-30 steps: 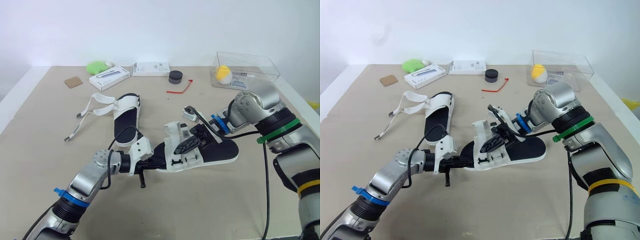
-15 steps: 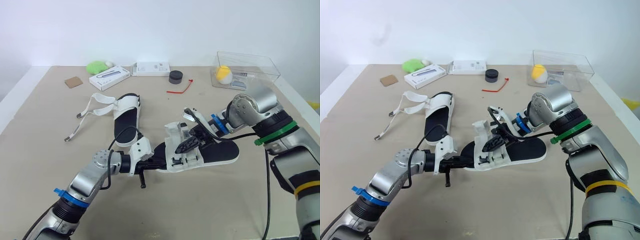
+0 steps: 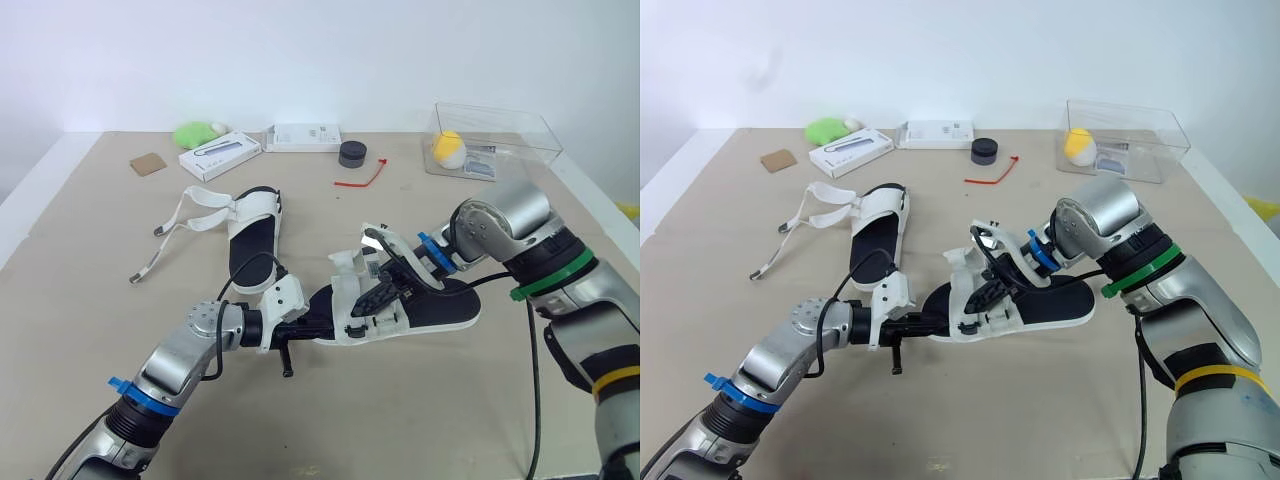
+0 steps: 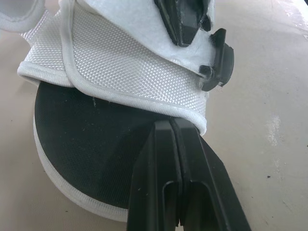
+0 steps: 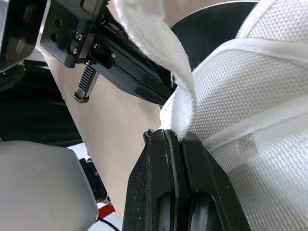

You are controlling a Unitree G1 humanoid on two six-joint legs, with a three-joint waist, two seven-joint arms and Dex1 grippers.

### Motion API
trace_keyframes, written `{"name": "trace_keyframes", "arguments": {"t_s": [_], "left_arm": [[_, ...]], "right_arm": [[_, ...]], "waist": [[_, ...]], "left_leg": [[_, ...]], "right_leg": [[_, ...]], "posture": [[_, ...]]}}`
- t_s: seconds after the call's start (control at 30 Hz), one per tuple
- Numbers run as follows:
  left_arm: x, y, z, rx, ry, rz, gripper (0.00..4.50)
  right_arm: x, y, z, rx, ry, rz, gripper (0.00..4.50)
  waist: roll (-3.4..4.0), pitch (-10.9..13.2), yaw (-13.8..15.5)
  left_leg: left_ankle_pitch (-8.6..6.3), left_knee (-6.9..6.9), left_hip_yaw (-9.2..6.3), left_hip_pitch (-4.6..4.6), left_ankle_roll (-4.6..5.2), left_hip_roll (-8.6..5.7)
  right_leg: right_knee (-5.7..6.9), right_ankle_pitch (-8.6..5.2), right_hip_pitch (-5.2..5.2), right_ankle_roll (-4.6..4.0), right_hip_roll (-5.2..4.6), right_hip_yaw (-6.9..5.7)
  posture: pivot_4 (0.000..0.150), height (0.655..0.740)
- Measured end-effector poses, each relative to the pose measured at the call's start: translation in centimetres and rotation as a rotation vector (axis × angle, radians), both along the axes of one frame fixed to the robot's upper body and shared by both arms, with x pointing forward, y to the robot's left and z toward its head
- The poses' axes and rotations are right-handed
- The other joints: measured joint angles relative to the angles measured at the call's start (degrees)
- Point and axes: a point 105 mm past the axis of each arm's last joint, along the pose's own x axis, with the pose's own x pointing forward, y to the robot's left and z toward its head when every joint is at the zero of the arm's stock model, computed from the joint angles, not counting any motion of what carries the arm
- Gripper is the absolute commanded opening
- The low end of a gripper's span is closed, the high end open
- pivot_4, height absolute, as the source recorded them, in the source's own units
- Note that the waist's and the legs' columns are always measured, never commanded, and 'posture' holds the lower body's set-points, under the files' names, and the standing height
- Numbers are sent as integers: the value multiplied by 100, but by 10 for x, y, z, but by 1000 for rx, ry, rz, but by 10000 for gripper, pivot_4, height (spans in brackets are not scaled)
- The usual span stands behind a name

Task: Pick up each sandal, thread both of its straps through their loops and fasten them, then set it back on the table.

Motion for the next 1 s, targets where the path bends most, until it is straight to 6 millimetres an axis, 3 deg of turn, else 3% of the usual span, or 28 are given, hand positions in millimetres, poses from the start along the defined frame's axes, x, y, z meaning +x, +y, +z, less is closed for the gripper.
{"name": "trace_keyframes", "arguments": {"t_s": [0.47, 0.63, 0.77, 0.9, 1.0], "left_arm": [[-1, -1, 0, -1, 0, -3, 0], [0, -1, 0, 0, 1, -2, 0], [1, 0, 0, 2, 0, 6, 0], [2, 0, -1, 2, 0, 13, 0], [2, 1, -1, 2, 1, 13, 0]], "right_arm": [[-12, 2, 2, 38, -26, 86, 295], [-12, 0, 6, 57, -22, 89, 16026], [-9, 4, 11, 82, 0, 68, 33181], [3, 3, 23, 93, -11, 2, 33181], [7, 1, 24, 91, -12, -25, 25963]], "waist": [[0, 0, 0], [0, 0, -3], [0, 0, -7], [0, 0, -9], [1, 0, -10]], "left_leg": [[0, 0, -1, -2, 0, -10], [0, 1, -3, -1, 0, -10], [0, 14, -3, 1, 0, -7], [1, 26, -3, 2, 0, -3], [0, 26, -2, 2, 0, -3]], "right_leg": [[2, -3, 0, 6, -10, -1], [4, -3, 0, 6, -10, -2], [11, 2, 2, 2, -7, -3], [14, 9, 4, -1, -4, -3], [14, 9, 4, -1, -3, -2]], "posture": [[1500, 7400], [1500, 7400], [1500, 7400], [1500, 7400], [1500, 7400]]}}
